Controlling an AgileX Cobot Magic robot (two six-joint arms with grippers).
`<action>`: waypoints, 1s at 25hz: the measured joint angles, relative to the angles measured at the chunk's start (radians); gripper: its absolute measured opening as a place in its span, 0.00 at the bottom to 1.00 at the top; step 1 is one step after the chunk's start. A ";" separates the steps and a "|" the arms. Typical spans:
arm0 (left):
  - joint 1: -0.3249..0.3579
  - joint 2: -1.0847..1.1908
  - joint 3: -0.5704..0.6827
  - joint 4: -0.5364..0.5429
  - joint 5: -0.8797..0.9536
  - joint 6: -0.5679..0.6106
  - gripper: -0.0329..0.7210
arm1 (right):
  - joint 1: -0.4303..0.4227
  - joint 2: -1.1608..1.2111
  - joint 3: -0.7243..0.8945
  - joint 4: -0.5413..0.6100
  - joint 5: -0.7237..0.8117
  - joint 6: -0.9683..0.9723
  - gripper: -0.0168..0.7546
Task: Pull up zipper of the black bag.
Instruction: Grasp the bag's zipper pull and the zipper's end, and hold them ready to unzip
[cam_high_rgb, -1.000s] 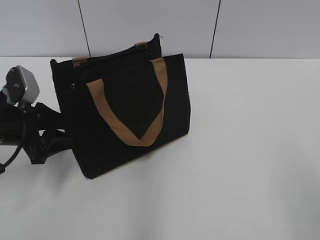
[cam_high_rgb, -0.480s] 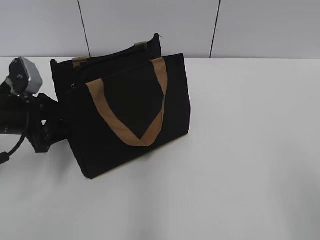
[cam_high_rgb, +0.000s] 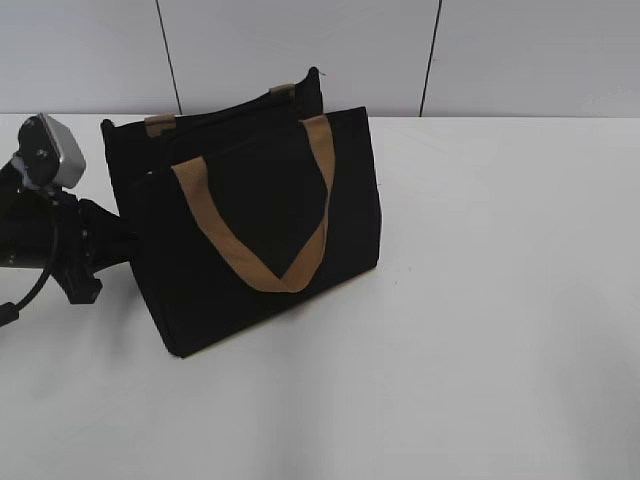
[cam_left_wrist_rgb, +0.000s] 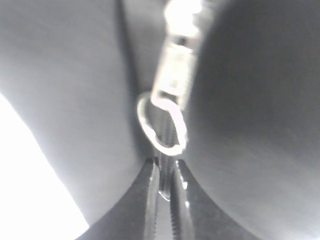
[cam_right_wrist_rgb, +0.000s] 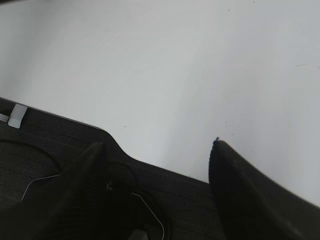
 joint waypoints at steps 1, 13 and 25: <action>0.000 0.000 0.000 0.000 -0.006 0.000 0.08 | 0.000 0.001 0.000 0.000 0.000 0.000 0.65; 0.000 -0.196 0.000 0.019 -0.136 -0.176 0.08 | 0.000 0.196 -0.214 0.000 -0.003 -0.009 0.65; 0.000 -0.404 0.000 0.206 -0.143 -0.384 0.08 | 0.000 0.635 -0.548 0.210 -0.028 -0.210 0.57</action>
